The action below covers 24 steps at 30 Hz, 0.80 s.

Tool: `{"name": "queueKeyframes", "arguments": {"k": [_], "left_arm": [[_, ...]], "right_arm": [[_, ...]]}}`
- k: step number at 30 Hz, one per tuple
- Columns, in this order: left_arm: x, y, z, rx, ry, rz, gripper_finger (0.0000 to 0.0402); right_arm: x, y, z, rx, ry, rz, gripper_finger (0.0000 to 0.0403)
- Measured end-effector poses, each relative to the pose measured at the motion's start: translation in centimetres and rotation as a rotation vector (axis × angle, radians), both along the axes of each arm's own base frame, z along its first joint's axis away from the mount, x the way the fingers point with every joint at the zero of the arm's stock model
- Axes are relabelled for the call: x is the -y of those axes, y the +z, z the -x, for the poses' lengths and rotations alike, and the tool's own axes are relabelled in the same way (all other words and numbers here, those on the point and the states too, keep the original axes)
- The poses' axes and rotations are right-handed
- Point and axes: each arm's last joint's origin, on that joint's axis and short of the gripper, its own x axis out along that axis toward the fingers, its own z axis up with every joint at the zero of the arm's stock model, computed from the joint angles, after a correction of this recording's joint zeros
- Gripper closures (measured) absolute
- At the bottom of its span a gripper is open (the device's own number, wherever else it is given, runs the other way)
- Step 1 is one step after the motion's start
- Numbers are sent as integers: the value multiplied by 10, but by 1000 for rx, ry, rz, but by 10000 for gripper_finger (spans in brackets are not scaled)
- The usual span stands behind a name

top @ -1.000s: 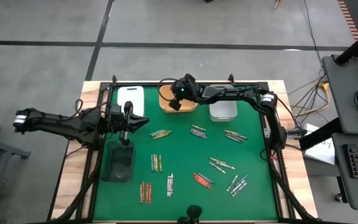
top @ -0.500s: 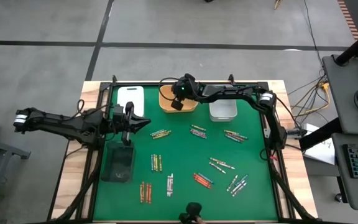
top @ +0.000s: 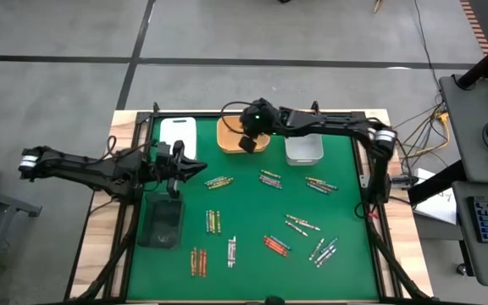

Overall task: Sort crayons
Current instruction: Put the orange crayon into the black bin

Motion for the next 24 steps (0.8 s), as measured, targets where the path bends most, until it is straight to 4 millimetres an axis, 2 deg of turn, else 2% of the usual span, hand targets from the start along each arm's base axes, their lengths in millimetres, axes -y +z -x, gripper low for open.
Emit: {"name": "queueKeyframes", "arguments": {"k": [4,10,15,21,24], "left_arm": [[2,-11,-11,-61,-12,69,402],[7,-24,-29,-172,-32,221,402],[17,-30,-50,-382,-24,302,402],[26,-31,-59,-811,62,243,402],[30,-32,-64,-951,90,179,402]], "right_arm": [[-31,30,21,16,56,-146,332],[-85,48,54,-78,94,-249,338],[-130,50,79,-93,146,-312,344],[-172,48,105,-89,213,-369,344],[-187,42,116,-108,242,-383,344]]}}
